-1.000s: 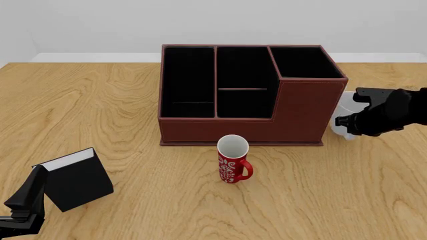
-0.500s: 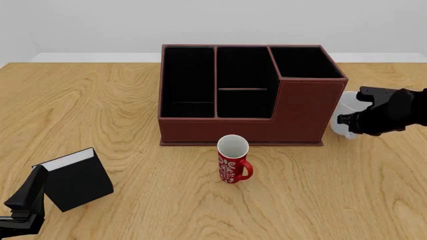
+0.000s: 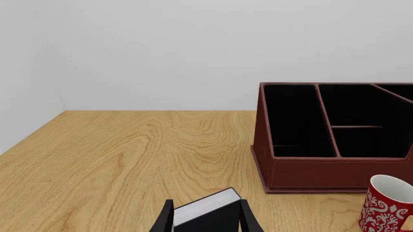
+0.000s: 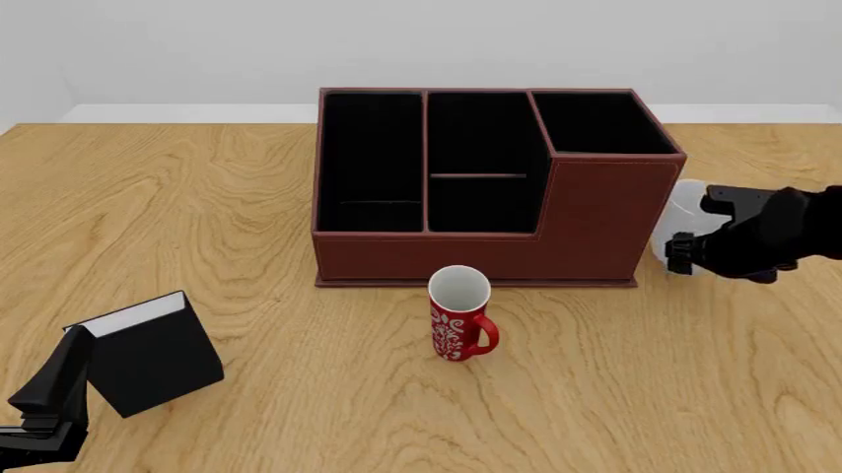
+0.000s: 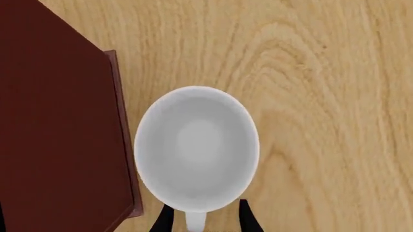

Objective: Pick up the white mug and place it to the right of the caddy.

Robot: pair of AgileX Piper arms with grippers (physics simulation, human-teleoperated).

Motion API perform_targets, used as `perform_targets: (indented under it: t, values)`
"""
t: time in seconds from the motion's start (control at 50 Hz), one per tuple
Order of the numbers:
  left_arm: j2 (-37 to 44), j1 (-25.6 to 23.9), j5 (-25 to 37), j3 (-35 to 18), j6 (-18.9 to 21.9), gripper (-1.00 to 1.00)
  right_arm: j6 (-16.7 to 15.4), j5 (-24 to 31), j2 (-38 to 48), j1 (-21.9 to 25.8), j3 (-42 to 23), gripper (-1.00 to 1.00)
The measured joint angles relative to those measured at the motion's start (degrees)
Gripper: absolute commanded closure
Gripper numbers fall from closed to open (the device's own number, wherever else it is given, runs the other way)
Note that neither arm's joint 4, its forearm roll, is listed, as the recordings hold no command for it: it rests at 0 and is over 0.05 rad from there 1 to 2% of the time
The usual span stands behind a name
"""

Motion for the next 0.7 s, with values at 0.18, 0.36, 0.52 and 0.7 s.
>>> perform_targets:
  t: [0.18,0.36,0.52,0.7]
  values:
    - [0.0,0.0,0.0,0.0,0.0,-1.0,0.62,-0.08,0.78,-0.53,0.61,-1.0]
    - [0.0,0.0,0.0,0.0,0.0,-1.0,0.77,-0.07,0.94,-0.68,0.99,-1.0]
    - [0.0,0.0,0.0,0.0,0.0,-1.0,0.83,0.28,0.16,-0.32,1.27,-1.0]
    - [0.0,0.0,0.0,0.0,0.0,-1.0,0.79,0.31,-0.43,-0.16,1.72,-1.0]
